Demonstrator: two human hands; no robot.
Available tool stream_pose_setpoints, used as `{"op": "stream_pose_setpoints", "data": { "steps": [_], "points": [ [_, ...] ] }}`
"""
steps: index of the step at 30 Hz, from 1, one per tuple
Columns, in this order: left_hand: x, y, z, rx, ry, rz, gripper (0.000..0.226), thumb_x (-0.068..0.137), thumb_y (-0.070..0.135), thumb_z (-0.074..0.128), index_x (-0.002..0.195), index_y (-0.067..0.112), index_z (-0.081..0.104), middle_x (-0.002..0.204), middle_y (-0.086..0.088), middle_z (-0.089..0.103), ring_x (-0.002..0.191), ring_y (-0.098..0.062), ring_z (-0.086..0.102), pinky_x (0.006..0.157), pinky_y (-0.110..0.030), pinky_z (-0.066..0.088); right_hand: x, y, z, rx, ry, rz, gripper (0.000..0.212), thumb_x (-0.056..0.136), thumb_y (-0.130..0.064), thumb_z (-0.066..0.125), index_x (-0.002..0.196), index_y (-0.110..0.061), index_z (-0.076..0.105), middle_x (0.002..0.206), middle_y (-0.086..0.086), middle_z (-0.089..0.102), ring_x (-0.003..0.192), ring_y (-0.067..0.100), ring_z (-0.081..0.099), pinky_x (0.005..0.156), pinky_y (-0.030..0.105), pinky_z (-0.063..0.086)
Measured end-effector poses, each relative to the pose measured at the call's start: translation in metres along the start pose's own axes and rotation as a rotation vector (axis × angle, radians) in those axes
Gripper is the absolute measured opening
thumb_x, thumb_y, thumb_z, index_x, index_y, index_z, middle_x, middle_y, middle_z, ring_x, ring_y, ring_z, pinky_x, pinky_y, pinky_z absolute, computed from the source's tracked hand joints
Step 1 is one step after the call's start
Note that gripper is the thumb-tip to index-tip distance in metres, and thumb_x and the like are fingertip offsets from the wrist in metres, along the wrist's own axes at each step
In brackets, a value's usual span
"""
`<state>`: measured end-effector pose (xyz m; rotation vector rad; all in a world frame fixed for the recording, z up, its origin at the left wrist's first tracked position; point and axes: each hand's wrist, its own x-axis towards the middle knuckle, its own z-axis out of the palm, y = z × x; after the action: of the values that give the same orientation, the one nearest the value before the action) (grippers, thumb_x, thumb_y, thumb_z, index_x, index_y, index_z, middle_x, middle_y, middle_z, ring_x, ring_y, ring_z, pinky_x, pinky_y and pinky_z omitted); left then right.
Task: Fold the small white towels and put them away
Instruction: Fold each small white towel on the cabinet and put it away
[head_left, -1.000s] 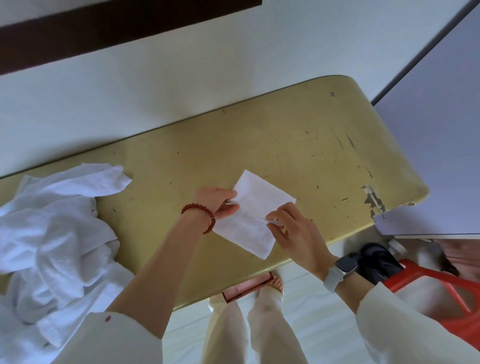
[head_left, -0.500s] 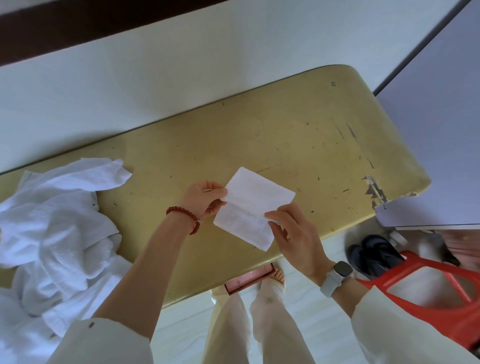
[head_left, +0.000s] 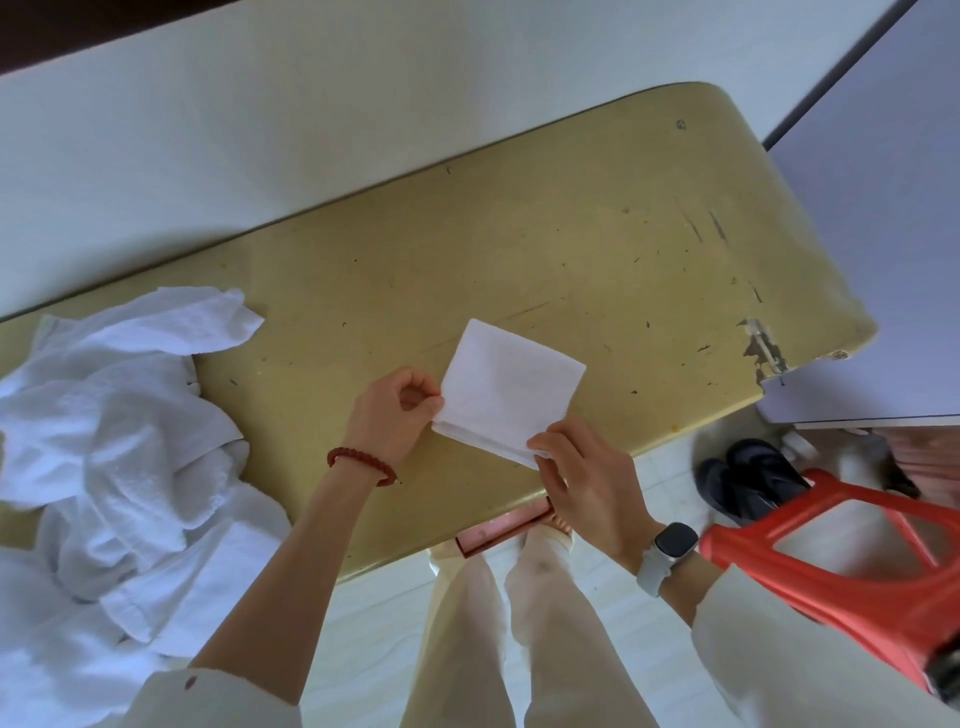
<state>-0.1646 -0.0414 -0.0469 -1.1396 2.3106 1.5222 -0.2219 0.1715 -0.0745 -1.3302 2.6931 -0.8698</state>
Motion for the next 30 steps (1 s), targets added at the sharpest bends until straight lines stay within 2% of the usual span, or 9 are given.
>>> {"op": "stream_pose_setpoints", "data": {
  "steps": [9, 13, 16, 18, 21, 23, 25, 27, 30],
  "points": [
    [-0.008, -0.009, 0.005, 0.119, -0.005, 0.067, 0.026, 0.08, 0.008, 0.065, 0.068, 0.029, 0.055, 0.072, 0.017, 0.059, 0.071, -0.001, 0.056, 0.067, -0.007, 0.04, -0.007, -0.002, 0.002, -0.004, -0.062, 0.072, 0.018, 0.079, -0.011, 0.045, 0.078, -0.01, 0.063, 0.077, 0.002, 0.06, 0.065, 0.02, 0.057, 0.041, 0.022, 0.036],
    [-0.01, -0.014, 0.007, 0.202, -0.036, 0.12, 0.017, 0.081, 0.008, 0.064, 0.074, 0.023, 0.058, 0.073, 0.018, 0.057, 0.072, -0.001, 0.055, 0.064, -0.002, 0.038, -0.01, 0.004, 0.003, 0.016, -0.08, 0.061, 0.018, 0.08, -0.01, 0.046, 0.078, -0.007, 0.064, 0.079, 0.005, 0.06, 0.065, 0.018, 0.054, 0.036, 0.023, 0.038],
    [-0.009, -0.02, 0.009, 0.346, -0.041, 0.239, 0.006, 0.082, 0.008, 0.062, 0.082, 0.014, 0.063, 0.075, 0.015, 0.053, 0.083, -0.009, 0.048, 0.068, -0.014, 0.036, -0.014, 0.006, 0.006, 0.016, -0.078, 0.041, 0.02, 0.081, -0.009, 0.046, 0.08, -0.004, 0.065, 0.081, 0.007, 0.061, 0.076, 0.014, 0.05, 0.041, 0.023, 0.042],
    [-0.01, -0.024, 0.01, 0.449, -0.02, 0.304, 0.004, 0.083, 0.009, 0.061, 0.085, 0.011, 0.064, 0.081, 0.009, 0.056, 0.089, -0.011, 0.045, 0.072, -0.02, 0.036, -0.018, 0.005, 0.008, 0.017, -0.071, 0.005, 0.02, 0.081, -0.007, 0.046, 0.081, -0.002, 0.065, 0.082, 0.009, 0.06, 0.087, 0.016, 0.05, 0.053, 0.02, 0.045],
    [-0.011, -0.032, 0.012, 0.587, 0.114, 0.456, 0.006, 0.079, 0.006, 0.063, 0.083, 0.01, 0.065, 0.086, -0.006, 0.058, 0.084, -0.021, 0.05, 0.063, -0.027, 0.041, -0.023, 0.005, 0.01, 0.046, -0.071, -0.019, 0.02, 0.082, -0.006, 0.045, 0.089, -0.001, 0.064, 0.089, 0.01, 0.057, 0.098, 0.021, 0.05, 0.064, 0.02, 0.048],
    [-0.014, -0.032, 0.015, 0.67, 0.224, 0.57, 0.014, 0.077, 0.007, 0.053, 0.081, 0.011, 0.066, 0.085, -0.008, 0.058, 0.082, -0.021, 0.048, 0.062, -0.03, 0.044, -0.026, 0.004, 0.008, 0.077, -0.086, -0.02, 0.022, 0.082, -0.005, 0.046, 0.095, -0.002, 0.062, 0.094, 0.01, 0.055, 0.1, 0.022, 0.05, 0.063, 0.022, 0.051],
    [-0.018, -0.025, 0.024, 0.706, 0.268, 0.654, 0.026, 0.074, 0.008, 0.043, 0.082, 0.01, 0.068, 0.085, -0.009, 0.061, 0.08, -0.024, 0.055, 0.064, -0.032, 0.046, -0.027, 0.004, 0.005, 0.109, -0.07, -0.001, 0.026, 0.082, -0.007, 0.045, 0.104, -0.005, 0.058, 0.097, 0.012, 0.057, 0.091, 0.02, 0.052, 0.061, 0.021, 0.05],
    [-0.02, -0.014, 0.038, 0.702, 0.238, 0.715, 0.03, 0.072, 0.007, 0.042, 0.086, 0.01, 0.069, 0.088, -0.009, 0.064, 0.078, -0.028, 0.061, 0.065, -0.032, 0.048, -0.022, 0.003, -0.002, 0.203, -0.008, 0.145, 0.027, 0.083, -0.012, 0.044, 0.109, -0.013, 0.053, 0.099, 0.007, 0.058, 0.077, 0.011, 0.052, 0.059, 0.016, 0.045],
    [-0.019, -0.004, 0.06, 0.762, 0.136, 0.704, 0.031, 0.077, 0.017, 0.043, 0.095, 0.014, 0.067, 0.1, -0.007, 0.064, 0.086, -0.025, 0.061, 0.066, -0.031, 0.048, 0.004, 0.005, -0.012, 0.495, 0.089, 0.633, 0.022, 0.089, -0.01, 0.044, 0.107, -0.018, 0.054, 0.088, -0.007, 0.056, 0.066, 0.007, 0.049, 0.061, 0.012, 0.041]
  ]
}}
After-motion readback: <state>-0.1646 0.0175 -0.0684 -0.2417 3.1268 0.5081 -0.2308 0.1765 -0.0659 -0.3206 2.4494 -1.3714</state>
